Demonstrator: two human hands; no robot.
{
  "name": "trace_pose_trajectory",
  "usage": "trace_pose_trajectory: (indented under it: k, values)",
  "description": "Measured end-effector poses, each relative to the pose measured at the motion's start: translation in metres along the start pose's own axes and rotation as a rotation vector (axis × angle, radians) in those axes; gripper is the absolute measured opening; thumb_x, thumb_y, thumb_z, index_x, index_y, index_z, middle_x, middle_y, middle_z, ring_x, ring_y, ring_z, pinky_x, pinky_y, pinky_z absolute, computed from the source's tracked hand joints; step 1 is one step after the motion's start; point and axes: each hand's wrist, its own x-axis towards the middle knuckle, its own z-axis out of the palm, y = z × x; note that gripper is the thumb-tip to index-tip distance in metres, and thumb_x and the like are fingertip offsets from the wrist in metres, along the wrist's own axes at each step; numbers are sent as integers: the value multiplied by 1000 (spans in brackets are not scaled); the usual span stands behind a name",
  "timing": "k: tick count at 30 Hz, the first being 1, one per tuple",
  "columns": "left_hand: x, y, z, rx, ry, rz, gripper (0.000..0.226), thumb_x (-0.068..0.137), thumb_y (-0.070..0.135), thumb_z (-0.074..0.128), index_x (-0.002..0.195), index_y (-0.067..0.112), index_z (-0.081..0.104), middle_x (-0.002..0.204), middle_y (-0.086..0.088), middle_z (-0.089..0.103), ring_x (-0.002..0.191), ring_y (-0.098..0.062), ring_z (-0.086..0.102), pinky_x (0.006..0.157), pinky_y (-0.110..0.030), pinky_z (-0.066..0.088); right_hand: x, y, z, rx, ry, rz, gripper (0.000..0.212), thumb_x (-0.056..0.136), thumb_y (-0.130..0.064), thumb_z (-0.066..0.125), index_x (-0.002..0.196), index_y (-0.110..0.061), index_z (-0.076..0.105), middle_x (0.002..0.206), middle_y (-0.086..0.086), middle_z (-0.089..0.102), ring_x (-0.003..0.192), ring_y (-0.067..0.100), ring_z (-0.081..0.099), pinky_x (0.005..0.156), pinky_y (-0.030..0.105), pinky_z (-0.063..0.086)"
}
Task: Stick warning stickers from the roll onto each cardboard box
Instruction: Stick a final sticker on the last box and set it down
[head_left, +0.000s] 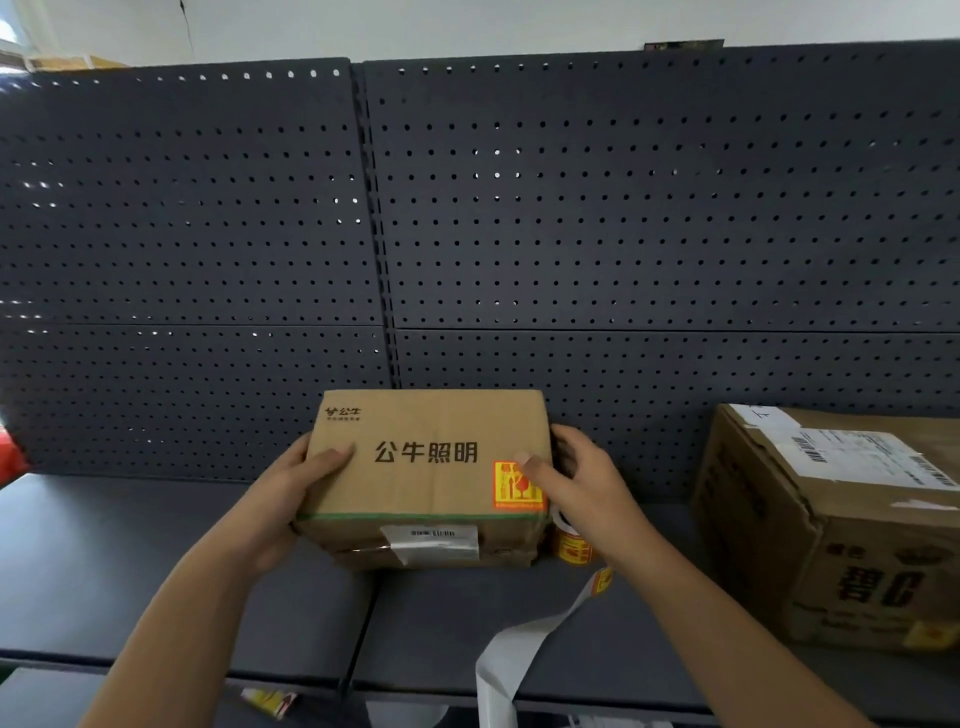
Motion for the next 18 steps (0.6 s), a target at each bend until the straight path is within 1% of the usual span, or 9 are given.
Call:
trace_pose_trajectory:
  k: [3,5,6,8,11,12,14,16,18]
  values:
    - [-12,-15,-6,-12,-71,73,48,89,18,72,135,24,58,123,-6,75,113,-31,72,86,-44,57,-13,12,-1,44,-59,-45,50,96,-27,73,134,-46,47,123,-32,65,117,-17,58,92,10,50]
    - [-16,-27,-12,31,-112,115,50,92,11,66,138,24,54,126,-8,73,117,-31,70,89,-42,59,-22,22,0,14,-77,-70,63,94,-30,75,138,-54,38,129,-43,54,122,-25,48,93,0,42]
    - [-18,-33,-16,60,-128,131,51,93,8,65,140,24,52,127,-8,73,119,-31,69,89,-40,61,-27,28,0,-10,-83,-73,69,92,-33,77,139,-59,34,134,-44,49,126,-27,44,96,0,40]
    - [-22,-43,-22,123,-159,151,59,92,2,65,144,25,48,129,-9,71,121,-29,67,91,-38,62,-36,40,1,-67,-99,-79,79,89,-37,80,142,-65,28,143,-40,43,136,-20,38,109,9,37]
    - [-27,-58,-28,204,-214,138,85,88,-2,72,156,33,34,138,-8,65,128,-25,64,101,-48,56,-51,58,2,-125,-124,-93,93,86,-37,83,156,-52,23,153,-32,30,146,-8,31,122,28,36]
    - [-29,-63,-28,204,-216,121,96,87,-3,74,159,37,26,142,-4,63,130,-23,62,105,-50,53,-55,64,3,-144,-121,-92,96,86,-37,83,158,-50,22,155,-32,27,148,-5,29,123,34,36]
    - [-32,-74,-27,194,-203,96,110,83,-6,77,161,46,19,146,5,61,133,-19,60,109,-50,49,-65,73,7,-168,-111,-93,98,85,-35,84,156,-57,20,159,-31,23,150,-2,25,124,43,35]
    - [-33,-83,-25,180,-188,94,114,80,-5,83,160,47,20,149,7,59,135,-18,58,111,-51,47,-71,80,11,-193,-94,-102,97,86,-33,84,151,-65,19,162,-29,21,151,-3,24,124,46,35]
    - [-36,-89,-22,164,-180,110,116,75,5,88,160,47,23,151,7,57,136,-17,57,112,-51,45,-76,86,15,-220,-83,-106,96,88,-35,81,151,-66,15,163,-29,18,152,-4,21,125,47,34]
